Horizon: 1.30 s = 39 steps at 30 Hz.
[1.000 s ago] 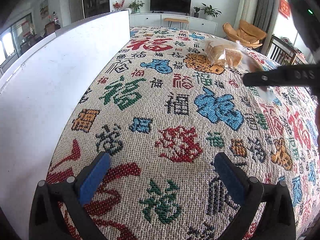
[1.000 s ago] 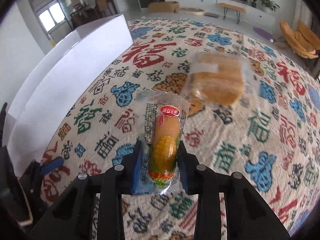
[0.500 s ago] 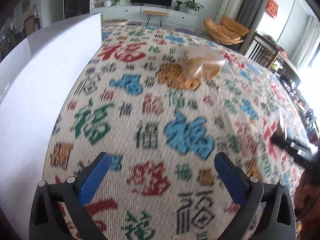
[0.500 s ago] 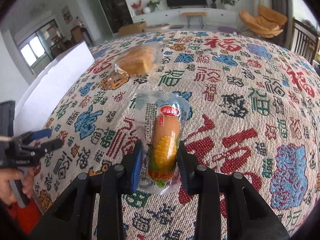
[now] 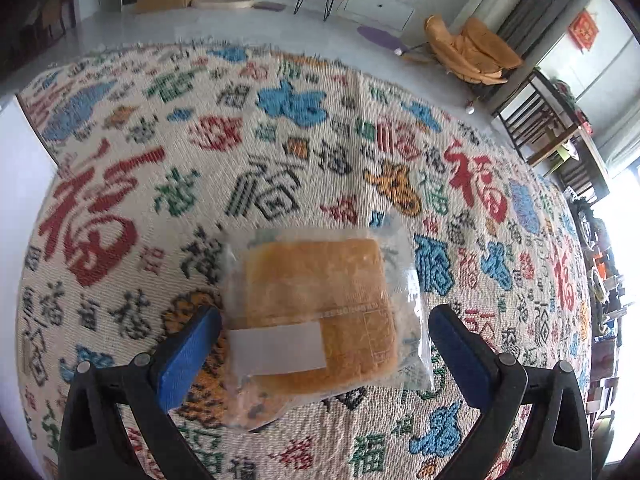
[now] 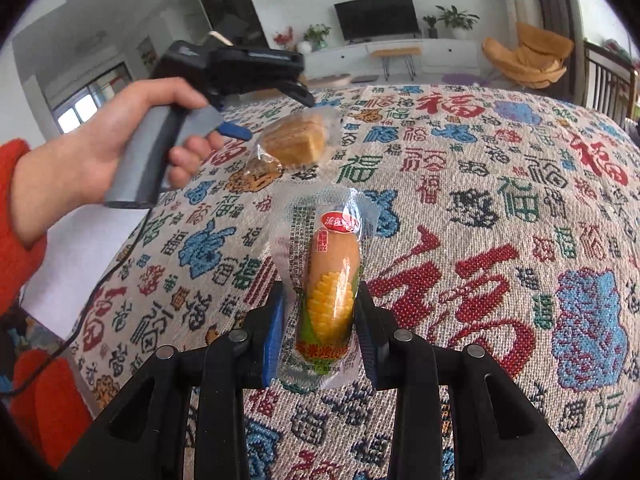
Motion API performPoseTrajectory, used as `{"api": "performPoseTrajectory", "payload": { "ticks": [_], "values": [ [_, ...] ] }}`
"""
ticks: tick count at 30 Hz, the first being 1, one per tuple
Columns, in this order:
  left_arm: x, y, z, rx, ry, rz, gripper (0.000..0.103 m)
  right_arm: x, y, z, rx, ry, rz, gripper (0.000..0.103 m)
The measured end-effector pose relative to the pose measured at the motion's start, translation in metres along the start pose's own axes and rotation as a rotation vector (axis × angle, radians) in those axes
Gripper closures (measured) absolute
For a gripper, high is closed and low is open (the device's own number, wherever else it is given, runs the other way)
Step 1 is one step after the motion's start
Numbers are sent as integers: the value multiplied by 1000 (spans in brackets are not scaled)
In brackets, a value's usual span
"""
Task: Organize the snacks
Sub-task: 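Close the left tool on the bread loaf in a clear bag while the right tool holds the corn snack, then carry the bread loaf and corn snack over the white box and open both tools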
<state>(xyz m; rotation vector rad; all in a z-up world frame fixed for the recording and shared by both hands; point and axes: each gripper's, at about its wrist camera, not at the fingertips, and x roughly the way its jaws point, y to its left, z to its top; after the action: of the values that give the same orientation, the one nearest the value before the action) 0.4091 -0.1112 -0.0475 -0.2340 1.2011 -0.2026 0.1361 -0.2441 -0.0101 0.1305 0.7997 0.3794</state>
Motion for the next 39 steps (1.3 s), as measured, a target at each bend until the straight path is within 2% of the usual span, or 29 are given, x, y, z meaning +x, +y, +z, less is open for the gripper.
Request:
{"api": "performPoseTrajectory", "payload": {
  "ticks": [1, 3, 4, 5, 7, 9, 12, 16, 19, 21, 24, 30, 39],
  "values": [
    [15, -5, -5, 18, 43, 26, 0, 0, 2, -2, -16, -3, -8, 68],
    [20, -28, -13, 192, -14, 122, 0, 1, 5, -5, -44, -4, -22, 68],
    [20, -30, -16, 222, -23, 126, 2, 2, 6, -6, -52, -1, -25, 68],
    [15, -23, -18, 194, -38, 83, 13, 3, 8, -7, -61, 1, -28, 68],
    [-2, -1, -25, 112, -76, 25, 22, 2, 11, -9, -72, -2, -31, 68],
    [-24, 17, -42, 120, -106, 36, 23, 1, 13, -12, -72, -2, -21, 68],
    [-67, 42, -90, 167, -153, 56, 23, 3, 15, -16, -59, 11, 3, 68],
    [-104, 79, -166, 124, -134, 63, 23, 7, 25, -17, -63, 24, 40, 68],
    [-120, 93, -215, 116, -164, 125, 23, 11, 37, -11, -83, 28, 60, 68],
    [-128, 100, -235, 82, -190, 129, 23, 13, 45, -10, -85, 38, 75, 68],
    [-136, 101, -250, 63, -230, 125, 23, 15, 52, -5, -82, 57, 88, 68],
    [-138, 94, -263, 80, -242, 129, 23, 20, 53, -7, -53, 101, 74, 67],
    [-152, 97, -272, 79, -270, 144, 23, 9, 52, -8, -25, 107, 50, 67]
  ]
}}
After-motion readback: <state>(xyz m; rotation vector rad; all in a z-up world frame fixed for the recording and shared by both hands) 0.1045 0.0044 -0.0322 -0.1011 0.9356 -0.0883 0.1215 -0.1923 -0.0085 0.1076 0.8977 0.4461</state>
